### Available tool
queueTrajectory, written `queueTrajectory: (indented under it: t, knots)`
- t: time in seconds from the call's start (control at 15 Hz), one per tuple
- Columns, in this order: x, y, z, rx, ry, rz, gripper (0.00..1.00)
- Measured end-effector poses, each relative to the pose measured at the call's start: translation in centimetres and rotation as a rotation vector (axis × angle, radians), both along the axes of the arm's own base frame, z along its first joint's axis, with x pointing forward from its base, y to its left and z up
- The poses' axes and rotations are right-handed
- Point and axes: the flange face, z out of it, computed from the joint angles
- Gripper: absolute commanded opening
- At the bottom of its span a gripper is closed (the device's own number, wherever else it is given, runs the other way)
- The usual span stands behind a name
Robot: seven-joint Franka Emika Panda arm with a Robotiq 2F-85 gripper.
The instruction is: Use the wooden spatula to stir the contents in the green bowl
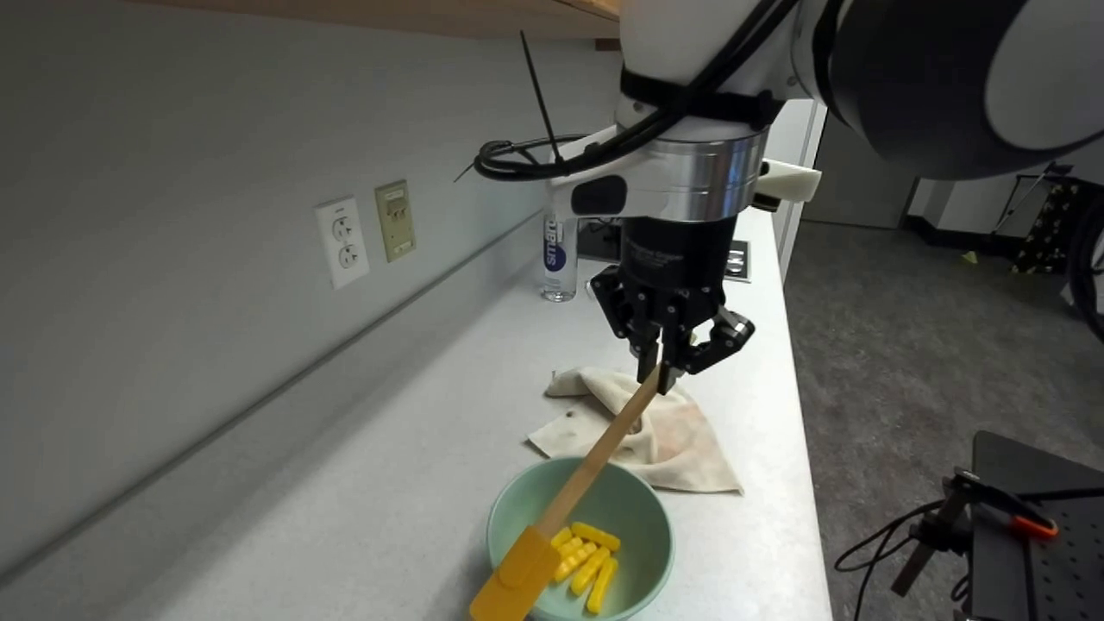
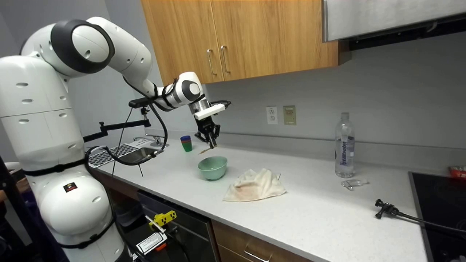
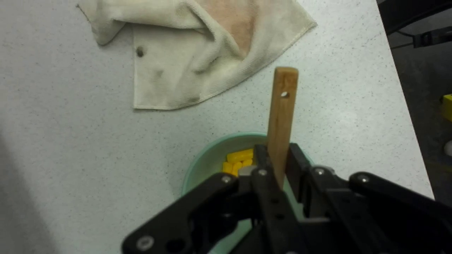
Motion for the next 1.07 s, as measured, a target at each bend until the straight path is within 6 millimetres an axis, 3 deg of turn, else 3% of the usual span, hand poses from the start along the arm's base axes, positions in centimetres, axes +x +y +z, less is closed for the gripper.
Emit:
queueTrajectory:
  t: [0.47, 1.07]
  knots:
    - [-1.6, -1.1, -3.1, 0.074, 0.06, -0.07, 0.04]
    - [-2.3, -2.6, -3.5, 0.045, 0.061, -0.077, 0.04]
